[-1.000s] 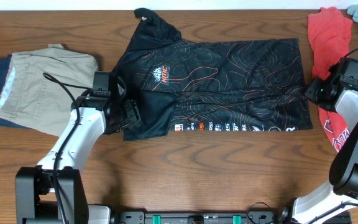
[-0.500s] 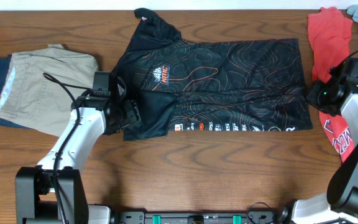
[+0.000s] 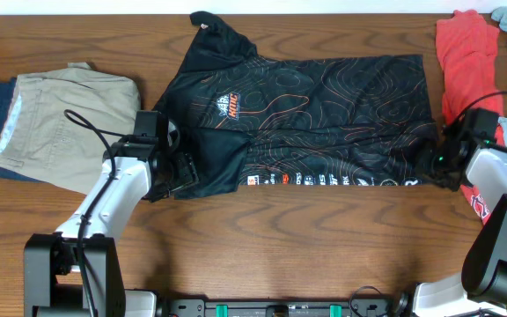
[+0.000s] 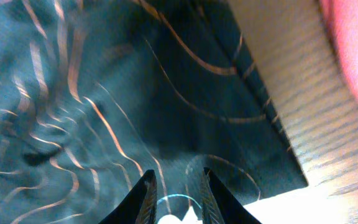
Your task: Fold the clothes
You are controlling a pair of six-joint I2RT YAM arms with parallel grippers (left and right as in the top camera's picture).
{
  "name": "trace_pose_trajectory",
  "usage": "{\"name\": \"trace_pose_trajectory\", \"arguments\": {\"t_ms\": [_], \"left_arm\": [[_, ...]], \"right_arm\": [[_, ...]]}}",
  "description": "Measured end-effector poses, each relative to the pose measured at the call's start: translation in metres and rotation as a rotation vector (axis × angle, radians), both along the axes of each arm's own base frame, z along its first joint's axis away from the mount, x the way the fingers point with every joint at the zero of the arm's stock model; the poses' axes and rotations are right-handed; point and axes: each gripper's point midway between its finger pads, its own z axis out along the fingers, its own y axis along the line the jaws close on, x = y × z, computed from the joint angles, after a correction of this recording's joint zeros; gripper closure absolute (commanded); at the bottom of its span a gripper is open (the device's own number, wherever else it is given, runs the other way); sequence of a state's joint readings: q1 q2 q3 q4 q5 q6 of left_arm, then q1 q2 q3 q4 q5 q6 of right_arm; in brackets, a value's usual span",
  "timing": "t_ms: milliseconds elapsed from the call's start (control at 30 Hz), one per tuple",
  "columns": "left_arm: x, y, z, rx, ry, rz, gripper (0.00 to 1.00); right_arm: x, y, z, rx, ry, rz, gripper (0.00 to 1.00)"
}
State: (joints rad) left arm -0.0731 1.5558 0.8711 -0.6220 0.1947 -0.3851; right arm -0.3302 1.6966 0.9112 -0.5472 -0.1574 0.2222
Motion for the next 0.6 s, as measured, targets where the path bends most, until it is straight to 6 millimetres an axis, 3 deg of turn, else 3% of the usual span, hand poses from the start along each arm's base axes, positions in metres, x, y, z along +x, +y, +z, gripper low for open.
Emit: {"name": "trace_pose_trajectory", "arguments": {"t_ms": [267,333,400,500,600], "left_arm": [[-0.002,0.003,-0.013,0.017,0.025,0.002,0.3],[-0.007,0.003,-0.021,0.019,0.052,0.006,0.43],[-0.011,0.003,-0.028,0.019,0.078,0.004,0.67],[-0.012,0.002,-0.031,0.012,0.091,0.007,0.92],[-0.011,-0.002,-0.03,-0.011,0.085,-0.004,0.94]], "right_arm": [[-0.011,0.003,-0.009,0.004,0.027,-0.001,0.78],[-0.011,0.003,-0.009,0.004,0.027,-0.001,0.78],[-0.011,0.003,-0.009,0.004,0.026,-0.001,0.78],[-0.011,0.003,-0.009,0.004,0.026,-0.001,0.77],[-0.011,0.003,-0.009,0.003,0.026,-0.001,0.78]]}}
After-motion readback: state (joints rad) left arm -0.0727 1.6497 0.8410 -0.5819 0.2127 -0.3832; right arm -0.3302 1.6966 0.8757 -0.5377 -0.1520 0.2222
